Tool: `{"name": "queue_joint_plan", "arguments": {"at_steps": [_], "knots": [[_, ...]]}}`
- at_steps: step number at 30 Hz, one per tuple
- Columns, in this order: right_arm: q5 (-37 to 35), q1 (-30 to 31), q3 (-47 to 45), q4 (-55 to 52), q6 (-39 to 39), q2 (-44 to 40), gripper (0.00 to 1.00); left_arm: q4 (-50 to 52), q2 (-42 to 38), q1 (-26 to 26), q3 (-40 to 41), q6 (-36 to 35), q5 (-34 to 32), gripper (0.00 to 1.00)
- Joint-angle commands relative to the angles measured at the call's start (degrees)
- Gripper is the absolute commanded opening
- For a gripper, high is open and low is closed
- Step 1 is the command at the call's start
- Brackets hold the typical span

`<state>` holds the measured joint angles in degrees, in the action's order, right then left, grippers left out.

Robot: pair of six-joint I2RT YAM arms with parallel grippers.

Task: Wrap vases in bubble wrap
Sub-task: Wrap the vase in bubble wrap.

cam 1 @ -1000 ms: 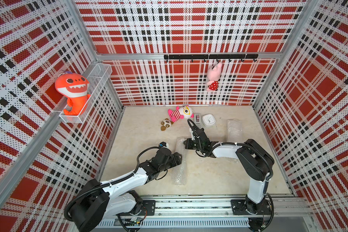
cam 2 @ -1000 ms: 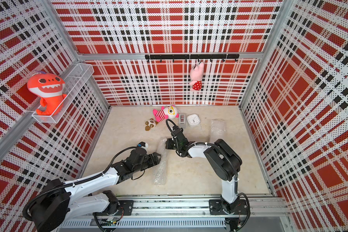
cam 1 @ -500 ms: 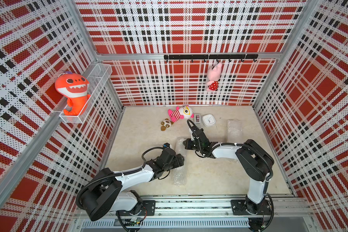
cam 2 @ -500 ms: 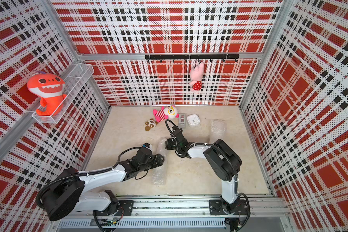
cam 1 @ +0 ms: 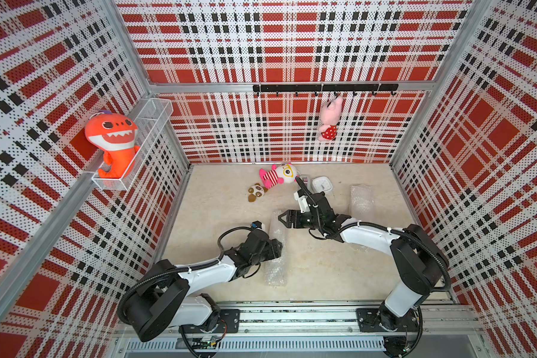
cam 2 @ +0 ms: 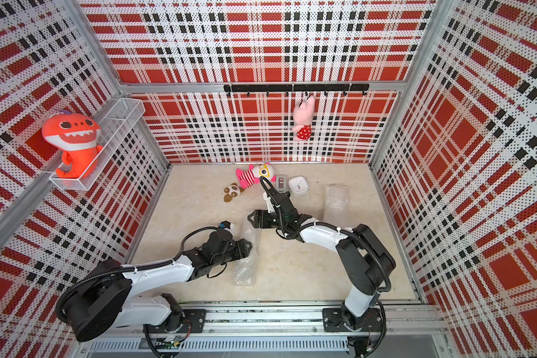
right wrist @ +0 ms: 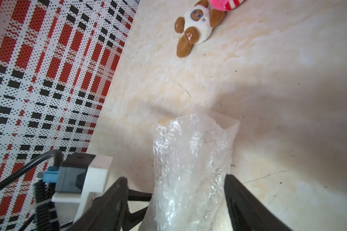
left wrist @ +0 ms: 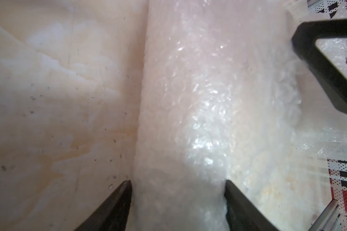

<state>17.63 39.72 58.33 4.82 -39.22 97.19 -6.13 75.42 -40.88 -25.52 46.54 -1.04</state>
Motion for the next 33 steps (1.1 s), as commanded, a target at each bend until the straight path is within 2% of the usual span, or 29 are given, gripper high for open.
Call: {"name": "queue_joint_plan", "arguments": {"at_steps": [1, 4, 7, 11, 15, 17, 19, 23, 27, 33], "knots": [[2.0, -0.3, 1.1, -4.8, 2.8, 2.0, 0.85, 2.0, 1.4, 0.5, 1.4, -3.1, 0.2, 0.73], [4.1, -0.4, 6.9, -8.9, 5.5, 6.7, 0.86, 2.2, 1.9, 0.5, 1.5, -2.8, 0.1, 0.72], [3.4, -0.6, 8.2, -8.1, 6.3, 8.8, 0.86, 2.3, 1.8, 0.5, 1.8, -2.6, 0.1, 0.72], [3.1, -2.9, 7.4, -7.3, 6.5, 9.9, 0.76, 2.4, 1.2, 0.9, 2.7, -1.8, -0.4, 0.71], [2.2, -5.0, 4.6, -5.8, 6.8, 8.2, 0.72, 1.8, 0.4, 1.8, 4.0, -1.5, 0.6, 0.71], [3.1, -6.1, 3.6, -5.8, 7.1, 8.2, 0.66, 1.5, -0.1, 2.1, 4.4, -1.8, 0.9, 0.71], [1.0, -6.2, 3.9, -8.5, 10.5, 8.5, 0.59, 1.4, -0.5, 2.5, 4.8, -2.0, 1.3, 0.71], [-1.4, -5.8, 2.6, -8.9, 13.0, 8.1, 0.51, 1.0, -1.1, 3.3, 5.5, -2.3, 2.3, 0.71], [-4.5, -4.7, 3.5, -11.7, 15.5, 7.9, 0.51, 0.7, -1.8, 4.1, 6.0, -2.4, 3.1, 0.71], [-9.8, -5.1, 3.8, -17.0, 18.2, 0.6, 0.6, 1.3, -1.9, 4.9, 6.2, -3.2, 3.8, 0.72]]}}
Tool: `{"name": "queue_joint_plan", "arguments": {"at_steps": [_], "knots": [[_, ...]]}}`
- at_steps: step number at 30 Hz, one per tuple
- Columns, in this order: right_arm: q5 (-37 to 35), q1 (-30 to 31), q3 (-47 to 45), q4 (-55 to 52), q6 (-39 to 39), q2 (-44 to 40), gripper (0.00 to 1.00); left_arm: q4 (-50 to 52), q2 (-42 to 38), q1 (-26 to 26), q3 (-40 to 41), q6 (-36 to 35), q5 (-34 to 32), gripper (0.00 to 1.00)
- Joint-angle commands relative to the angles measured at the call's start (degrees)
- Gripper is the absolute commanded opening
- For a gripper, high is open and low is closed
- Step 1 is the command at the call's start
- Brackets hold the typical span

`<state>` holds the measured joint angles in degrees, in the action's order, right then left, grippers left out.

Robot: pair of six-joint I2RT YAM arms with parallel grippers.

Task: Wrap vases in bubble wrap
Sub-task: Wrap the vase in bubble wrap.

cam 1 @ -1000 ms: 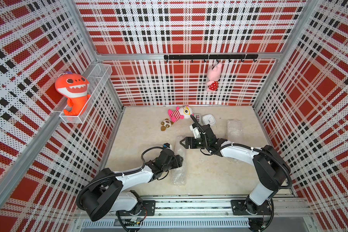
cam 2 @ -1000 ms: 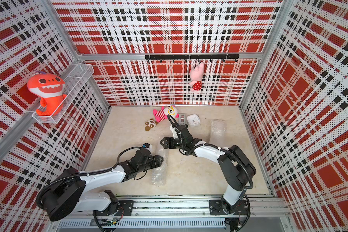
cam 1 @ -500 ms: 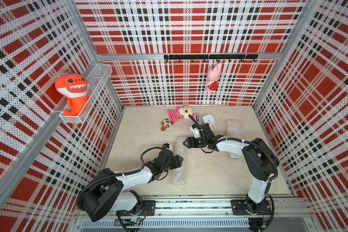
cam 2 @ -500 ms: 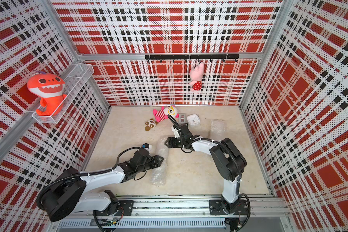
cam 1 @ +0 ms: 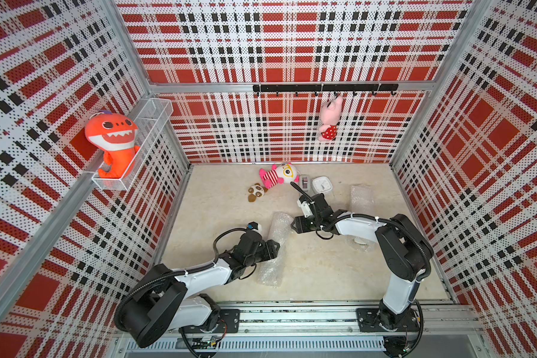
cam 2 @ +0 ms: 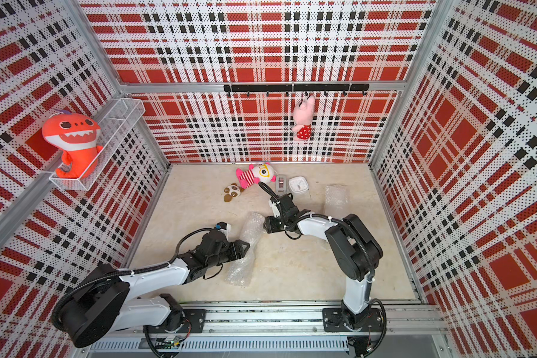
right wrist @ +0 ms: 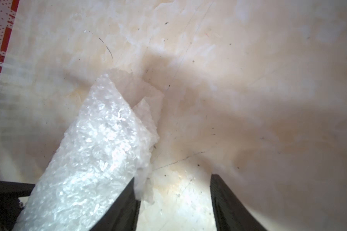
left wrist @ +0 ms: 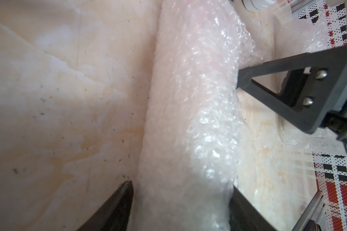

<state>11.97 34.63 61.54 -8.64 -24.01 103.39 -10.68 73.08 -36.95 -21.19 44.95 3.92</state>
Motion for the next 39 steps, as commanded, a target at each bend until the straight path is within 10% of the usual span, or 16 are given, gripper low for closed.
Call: {"name": "queue_joint_plan", "arguments": {"at_steps": [1, 24, 39], "knots": [[-4.6, 0.2, 1.1, -5.0, 3.4, -6.7, 0.6, 5.8, 0.4, 1.1, 1.9, -1.8, -0.9, 0.72], [-7.2, 8.6, 14.2, -7.2, 5.0, 8.7, 0.26, 9.1, 0.9, 1.1, 0.4, -4.4, -1.0, 0.73], [-7.5, 10.9, 13.5, -4.8, 1.5, 11.5, 0.23, 17.3, -7.0, -8.4, -2.6, 4.6, -7.7, 0.98]]}}
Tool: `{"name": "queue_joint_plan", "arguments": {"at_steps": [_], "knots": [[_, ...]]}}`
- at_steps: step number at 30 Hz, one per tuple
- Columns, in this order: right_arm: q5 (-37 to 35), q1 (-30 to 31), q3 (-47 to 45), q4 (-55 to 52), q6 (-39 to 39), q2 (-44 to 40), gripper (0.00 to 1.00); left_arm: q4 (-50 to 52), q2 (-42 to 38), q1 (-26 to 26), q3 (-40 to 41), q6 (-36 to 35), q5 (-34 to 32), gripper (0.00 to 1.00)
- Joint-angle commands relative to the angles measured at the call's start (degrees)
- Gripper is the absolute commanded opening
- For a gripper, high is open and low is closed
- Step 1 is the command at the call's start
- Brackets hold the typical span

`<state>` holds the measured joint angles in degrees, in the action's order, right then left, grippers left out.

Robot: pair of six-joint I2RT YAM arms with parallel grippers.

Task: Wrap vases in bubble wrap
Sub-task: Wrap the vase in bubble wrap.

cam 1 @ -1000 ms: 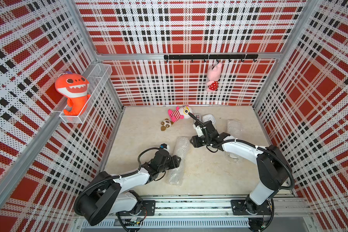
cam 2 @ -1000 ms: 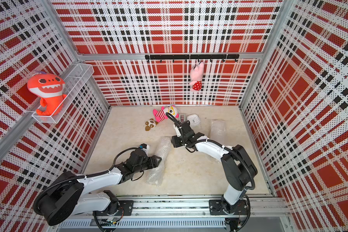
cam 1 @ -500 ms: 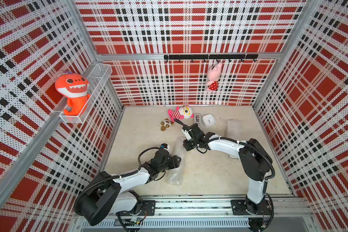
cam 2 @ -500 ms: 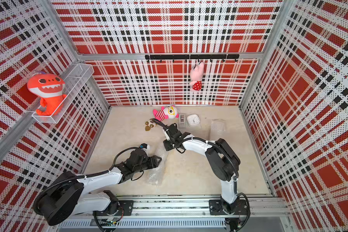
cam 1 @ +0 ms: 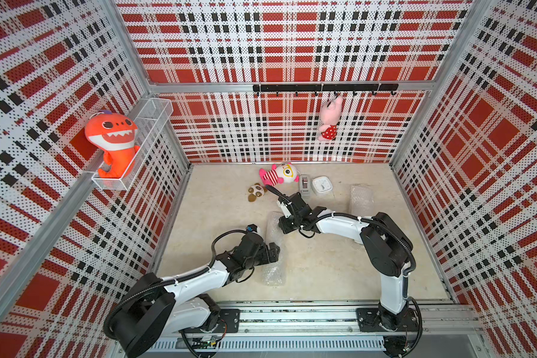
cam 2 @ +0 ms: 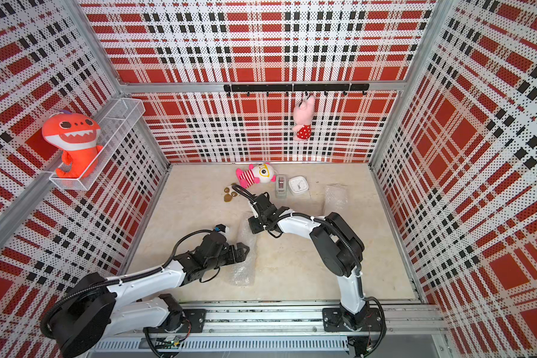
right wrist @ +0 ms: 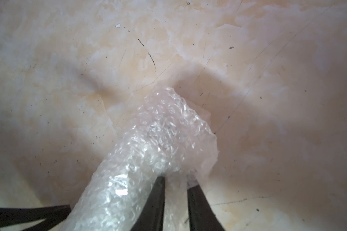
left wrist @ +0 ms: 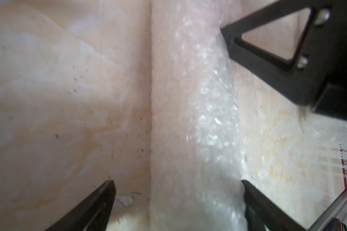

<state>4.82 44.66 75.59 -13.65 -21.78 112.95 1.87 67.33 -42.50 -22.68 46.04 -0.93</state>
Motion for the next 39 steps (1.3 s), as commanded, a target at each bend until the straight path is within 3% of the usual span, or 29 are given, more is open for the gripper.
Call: {"name": "queue_joint_plan", "arguments": {"at_steps": [1, 7, 11, 14, 19, 25, 31, 36, 39], "knots": [[-0.5, 0.9, -0.4, 0.2, -0.8, 2.1, 0.22, 4.9, -1.7, -4.4, -0.7, 4.7, -3.6, 0.98], [-1.3, 1.5, -0.5, 0.6, -1.4, 2.2, 0.21, 7.5, -2.7, -11.3, -0.8, 11.6, -9.3, 0.98], [-1.1, 1.9, -0.7, 1.1, -2.0, 2.3, 0.2, 4.6, -1.6, -14.4, 0.6, 14.8, -9.5, 0.98], [-1.3, 2.0, -0.7, 1.5, -2.0, 2.4, 0.2, 10.5, 0.5, -15.8, -0.1, 15.8, -11.6, 1.0], [-2.0, 2.0, -0.8, 1.3, -2.0, 2.4, 0.19, 16.7, -0.1, -18.5, 0.5, 18.7, -13.8, 0.93], [-1.5, 2.0, -0.8, 1.2, -2.4, 2.2, 0.19, 19.4, -4.6, -18.4, -2.9, 17.0, -15.2, 0.91], [-1.3, 2.0, -1.3, 2.0, -3.5, 1.8, 0.19, 21.2, -8.9, -14.3, -9.4, 13.8, -16.6, 1.0], [-1.4, 2.0, -1.4, 2.2, -4.4, 1.8, 0.18, 19.8, -3.6, -10.0, -13.5, 10.6, -16.9, 0.98], [-0.7, 2.0, -1.6, 2.8, -5.0, 1.6, 0.18, 19.4, 1.0, -11.0, -15.0, 8.8, -18.4, 0.99]]}}
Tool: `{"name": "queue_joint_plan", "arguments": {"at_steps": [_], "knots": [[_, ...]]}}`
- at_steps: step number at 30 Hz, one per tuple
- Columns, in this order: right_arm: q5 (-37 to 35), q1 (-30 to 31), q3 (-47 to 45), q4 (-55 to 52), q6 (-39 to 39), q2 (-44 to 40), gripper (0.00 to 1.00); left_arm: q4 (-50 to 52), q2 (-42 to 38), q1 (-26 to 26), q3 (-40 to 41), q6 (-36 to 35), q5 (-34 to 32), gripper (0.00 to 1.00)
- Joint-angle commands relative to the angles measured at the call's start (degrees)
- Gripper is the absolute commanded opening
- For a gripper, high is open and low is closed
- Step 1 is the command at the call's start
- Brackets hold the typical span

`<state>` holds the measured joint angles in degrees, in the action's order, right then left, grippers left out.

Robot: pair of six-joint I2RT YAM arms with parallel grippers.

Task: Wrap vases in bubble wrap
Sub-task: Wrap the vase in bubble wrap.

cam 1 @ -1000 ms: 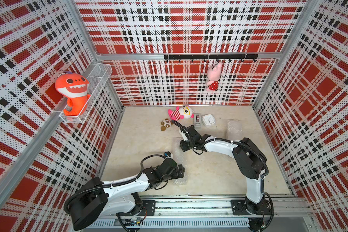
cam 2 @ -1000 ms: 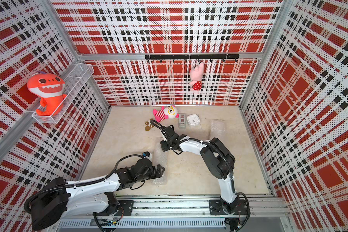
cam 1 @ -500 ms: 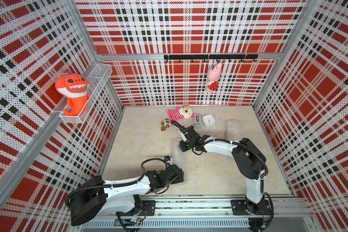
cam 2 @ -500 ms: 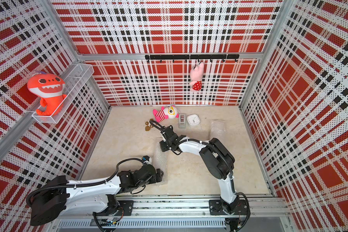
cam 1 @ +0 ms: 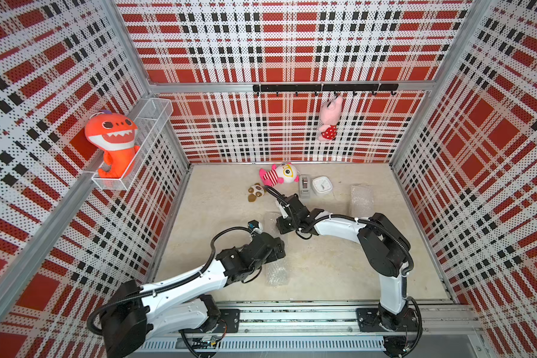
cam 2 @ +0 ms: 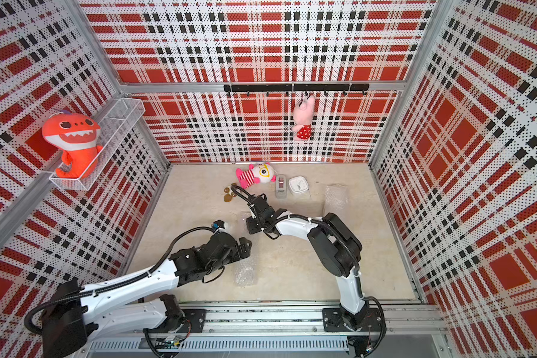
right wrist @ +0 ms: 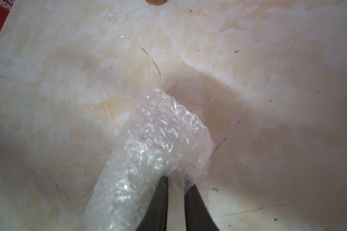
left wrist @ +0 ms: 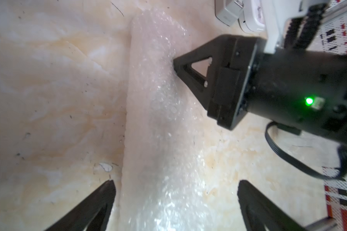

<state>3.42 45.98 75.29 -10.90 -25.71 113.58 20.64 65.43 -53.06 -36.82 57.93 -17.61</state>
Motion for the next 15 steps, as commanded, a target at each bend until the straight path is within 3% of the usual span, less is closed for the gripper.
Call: {"name": "queue_joint_plan", "arguments": {"at_steps": [1, 15], "knots": [[1.1, 0.7, -1.2, 0.3, -1.2, 1.0, 0.18, 0.2, 4.0, -0.8, -0.9, -3.3, -2.1, 0.99], [2.2, 0.7, -1.4, 1.8, -2.3, 1.0, 0.15, -12.2, 12.9, 1.0, 0.7, -5.1, 2.3, 0.98]]}}
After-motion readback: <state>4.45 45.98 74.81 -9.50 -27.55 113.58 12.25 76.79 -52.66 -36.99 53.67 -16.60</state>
